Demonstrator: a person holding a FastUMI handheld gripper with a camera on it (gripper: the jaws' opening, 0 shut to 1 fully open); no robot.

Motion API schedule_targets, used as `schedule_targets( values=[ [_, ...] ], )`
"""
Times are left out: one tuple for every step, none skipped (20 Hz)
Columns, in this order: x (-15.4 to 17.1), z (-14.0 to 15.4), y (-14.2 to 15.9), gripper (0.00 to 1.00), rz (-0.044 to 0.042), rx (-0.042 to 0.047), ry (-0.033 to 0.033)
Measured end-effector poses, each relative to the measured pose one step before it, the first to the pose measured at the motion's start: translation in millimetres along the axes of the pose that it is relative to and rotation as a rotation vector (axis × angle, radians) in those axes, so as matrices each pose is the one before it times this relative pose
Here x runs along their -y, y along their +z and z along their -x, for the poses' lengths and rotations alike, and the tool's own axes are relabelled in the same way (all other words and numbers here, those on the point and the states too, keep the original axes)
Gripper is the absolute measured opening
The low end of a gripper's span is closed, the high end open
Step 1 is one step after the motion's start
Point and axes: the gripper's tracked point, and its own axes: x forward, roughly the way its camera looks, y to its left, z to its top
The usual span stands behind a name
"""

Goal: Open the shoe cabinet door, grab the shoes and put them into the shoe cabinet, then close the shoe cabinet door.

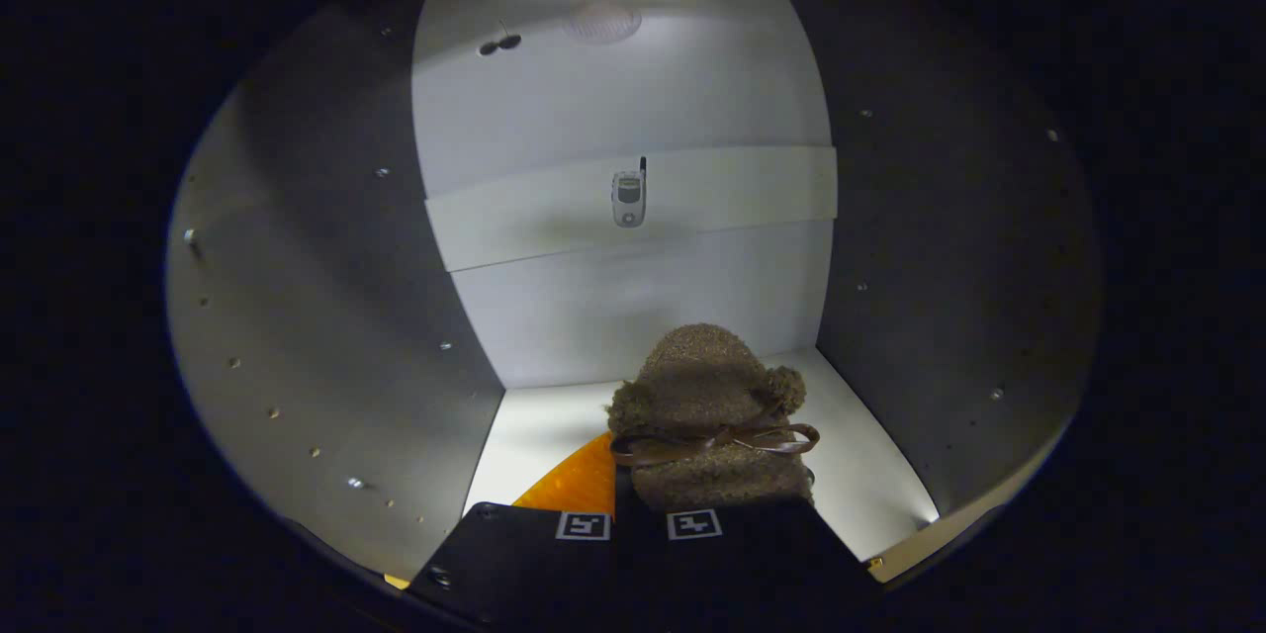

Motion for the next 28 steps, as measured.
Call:
schedule_targets(
  values=[
    [0.32,-12.85,-2.26,0.06,0.01026,-0.01252,-0.00746],
    [0.85,-11.82,-4.68,0.06,0.00543,-0.02244,-0.00713],
    [0.83,-9.41,-5.74,0.06,0.00144,-0.02016,-0.00810],
    [2.35,-8.47,-6.24,0.06,-0.00323,-0.02084,-0.01021],
    [1.24,-6.09,-6.60,0.06,0.00094,-0.01939,-0.00973],
    [1.31,-5.94,-6.14,0.06,0.00956,-0.01841,-0.00577],
    [-1.00,-4.35,-5.71,0.06,0.01070,-0.01278,0.00347],
    [-2.00,-1.46,-2.91,0.07,0.00127,-0.00865,-0.00009],
    [-1.09,1.08,1.69,0.08,0.00104,0.00642,-0.00760],
    [-0.30,0.54,0.37,0.11,-0.00742,0.00230,-0.00385],
    [-0.08,1.92,-2.23,0.13,-0.00722,-0.00883,-0.00669],
    [0.51,2.24,-0.33,0.16,-0.00646,0.00293,-0.00340],
    [-1.13,2.63,1.51,0.16,-0.00574,0.00742,0.00310],
    [0.26,4.36,0.71,0.25,-0.00016,0.00767,-0.00100],
    [0.27,3.99,0.84,0.34,-0.00081,0.00510,-0.00136],
    [-3.51,5.03,-0.10,0.39,-0.00665,-0.00288,0.01379],
    [-5.81,6.01,-1.25,0.52,-0.00742,-0.00727,0.02601],
    [-2.10,7.42,-0.39,0.64,-0.00125,-0.00441,0.00988],
    [-2.10,5.92,1.23,0.77,0.00060,0.00658,0.01079],
    [-1.71,7.18,1.21,0.89,0.00308,0.00492,0.01289],
    [0.25,7.63,-1.17,0.88,-0.00199,-0.00038,0.00722],
    [1.02,6.68,-0.79,0.87,-0.00629,-0.00361,0.00810],
    [1.53,7.74,0.04,0.86,-0.01012,-0.00011,0.00632],
    [1.99,8.10,1.08,0.89,-0.01014,0.00201,0.00896],
    [2.63,8.06,2.59,0.92,-0.00583,0.00919,0.00214],
    [1.94,8.66,3.20,0.95,-0.00154,0.01155,0.00636],
    [1.78,9.12,3.40,0.95,0.00420,0.01322,0.00086],
    [1.95,8.69,2.68,0.98,0.00629,0.01491,0.00420]
  ],
)
